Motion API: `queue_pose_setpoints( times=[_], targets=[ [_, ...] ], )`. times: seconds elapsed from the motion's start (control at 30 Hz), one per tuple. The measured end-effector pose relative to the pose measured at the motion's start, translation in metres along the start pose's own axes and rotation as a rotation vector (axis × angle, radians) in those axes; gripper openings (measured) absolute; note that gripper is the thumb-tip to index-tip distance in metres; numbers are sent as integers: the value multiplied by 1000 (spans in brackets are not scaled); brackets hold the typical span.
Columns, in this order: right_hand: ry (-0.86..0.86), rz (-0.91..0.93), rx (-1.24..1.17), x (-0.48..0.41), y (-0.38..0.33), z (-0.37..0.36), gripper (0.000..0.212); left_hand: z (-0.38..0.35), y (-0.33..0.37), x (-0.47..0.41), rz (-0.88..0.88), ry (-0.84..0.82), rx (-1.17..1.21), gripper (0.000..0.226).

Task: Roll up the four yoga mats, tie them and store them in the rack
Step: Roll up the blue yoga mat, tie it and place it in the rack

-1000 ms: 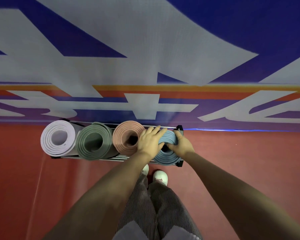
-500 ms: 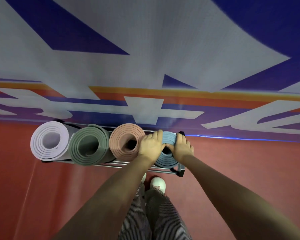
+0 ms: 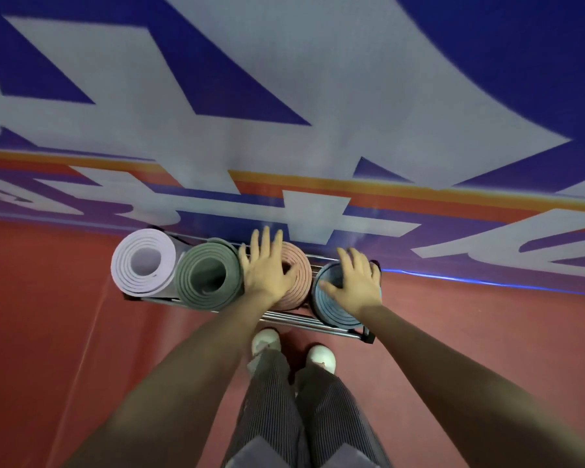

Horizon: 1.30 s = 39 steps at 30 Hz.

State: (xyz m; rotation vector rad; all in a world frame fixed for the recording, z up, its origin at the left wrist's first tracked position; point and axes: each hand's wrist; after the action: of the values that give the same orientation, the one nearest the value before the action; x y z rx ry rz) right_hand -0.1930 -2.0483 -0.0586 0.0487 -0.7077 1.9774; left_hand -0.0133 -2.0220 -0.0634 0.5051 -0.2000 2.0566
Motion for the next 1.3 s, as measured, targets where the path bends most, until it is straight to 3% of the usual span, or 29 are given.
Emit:
queue_pose_setpoints(
  times=[0.07, 0.17, 0.37, 0.47, 0.53, 0.6, 0.67, 0.7, 0.8, 0.9, 1.07, 1.2, 1.3],
  targets=[
    [-191, 95, 78, -13, -18, -2, 91, 5, -19, -12, 49, -206, -41, 91],
    [-340, 140, 155, -27, -41, -18, 106, 4, -32, -21, -14, -274, -29, 91],
    [-354, 134, 242, -5, -46, -50, 114, -13, -54, -21, -156, -332, 12, 72],
    [-429, 57, 301, -16, -55, -42, 113, -7, -55, -25, -179, -409, 144, 65],
    [-450, 15, 286, -32, -69, -32, 109, 4, -61, -27, -199, -353, 283, 54],
    [-372, 44, 192, -46, -86, -24, 104, 13, -79, -27, -179, -112, 419, 42],
    [-316, 123, 105, -59, -106, -24, 104, 21, -107, -23, -15, 149, 427, 44],
    [-341, 158, 104, -64, -118, -28, 107, 25, -122, -20, 104, 192, 374, 49],
    [-429, 200, 161, -77, -150, -50, 120, 27, -156, -16, 324, -58, 186, 80],
    [-352, 217, 158, -80, -159, -70, 126, 19, -171, -21, 247, -217, 88, 94],
    [-291, 138, 133, -76, -161, -79, 120, 5, -165, -46, 280, -123, 89, 73],
    [-392, 45, 100, -87, -161, -81, 102, 8, -152, -65, 298, -106, 124, 60],
    [-440, 6, 56, -95, -163, -75, 112, 3, -159, -58, 267, -84, 120, 61]
  ],
)
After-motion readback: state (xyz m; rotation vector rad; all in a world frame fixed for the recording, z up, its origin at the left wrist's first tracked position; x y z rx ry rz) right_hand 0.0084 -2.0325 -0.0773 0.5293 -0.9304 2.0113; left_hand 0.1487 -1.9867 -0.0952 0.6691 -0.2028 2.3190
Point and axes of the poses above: each hand's wrist, its own x-axis away from the middle knuckle, its own z-axis out of the back of the hand, y = z × x, and after that the axes turned 13 degrees about z, right-handed
